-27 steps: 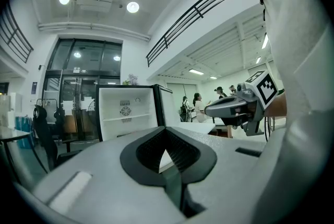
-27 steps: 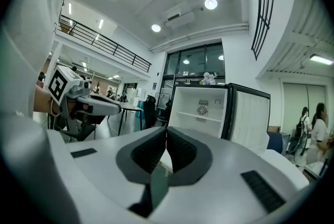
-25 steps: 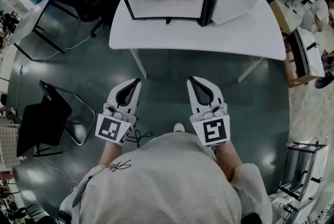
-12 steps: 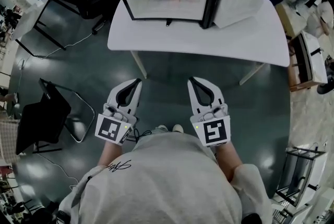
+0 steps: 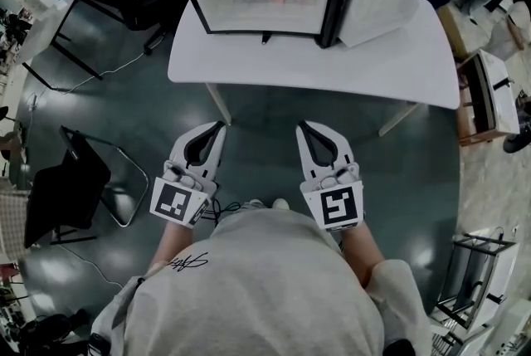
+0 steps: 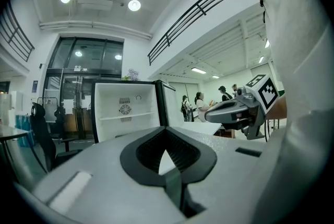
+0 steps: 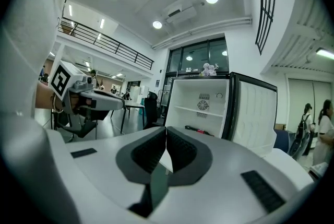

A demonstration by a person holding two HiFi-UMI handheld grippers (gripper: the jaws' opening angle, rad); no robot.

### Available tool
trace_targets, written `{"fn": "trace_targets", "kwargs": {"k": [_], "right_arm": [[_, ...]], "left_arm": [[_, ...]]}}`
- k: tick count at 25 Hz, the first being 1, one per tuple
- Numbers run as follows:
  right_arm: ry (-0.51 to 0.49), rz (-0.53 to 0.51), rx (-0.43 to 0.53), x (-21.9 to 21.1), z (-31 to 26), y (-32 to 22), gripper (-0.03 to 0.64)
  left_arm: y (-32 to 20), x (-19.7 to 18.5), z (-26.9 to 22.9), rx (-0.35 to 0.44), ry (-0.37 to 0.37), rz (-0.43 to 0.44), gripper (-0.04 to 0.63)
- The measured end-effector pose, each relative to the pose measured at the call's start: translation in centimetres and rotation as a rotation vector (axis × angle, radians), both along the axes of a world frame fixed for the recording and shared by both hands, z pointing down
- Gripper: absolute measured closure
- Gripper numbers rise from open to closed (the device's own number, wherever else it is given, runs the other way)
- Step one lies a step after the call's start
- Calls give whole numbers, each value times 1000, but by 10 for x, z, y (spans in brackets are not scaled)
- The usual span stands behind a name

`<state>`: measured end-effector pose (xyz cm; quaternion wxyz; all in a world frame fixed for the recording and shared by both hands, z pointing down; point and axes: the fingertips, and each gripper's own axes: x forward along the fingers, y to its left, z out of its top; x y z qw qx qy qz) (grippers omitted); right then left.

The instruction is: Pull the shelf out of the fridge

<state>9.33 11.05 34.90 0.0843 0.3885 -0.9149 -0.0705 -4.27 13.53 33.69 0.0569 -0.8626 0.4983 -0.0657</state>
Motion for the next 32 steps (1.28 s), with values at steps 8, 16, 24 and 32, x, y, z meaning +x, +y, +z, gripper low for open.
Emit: {"fn": "trace_targets", "kwargs": {"k": [8, 16, 24, 32], "right_arm": [[21, -27, -46, -1, 10, 9, 604], [18, -41, -65, -8, 18, 6, 604], [18, -13, -33, -12, 9, -27, 604], [30, 5, -31, -23, 7, -70, 604]], "left_arm": [[6, 0, 2, -5, 8, -32, 591], [2, -8, 16, -33, 19, -48, 591], [-36, -12, 10, -3, 28, -13, 591], [-84, -22, 7, -2, 31, 9, 591]]}}
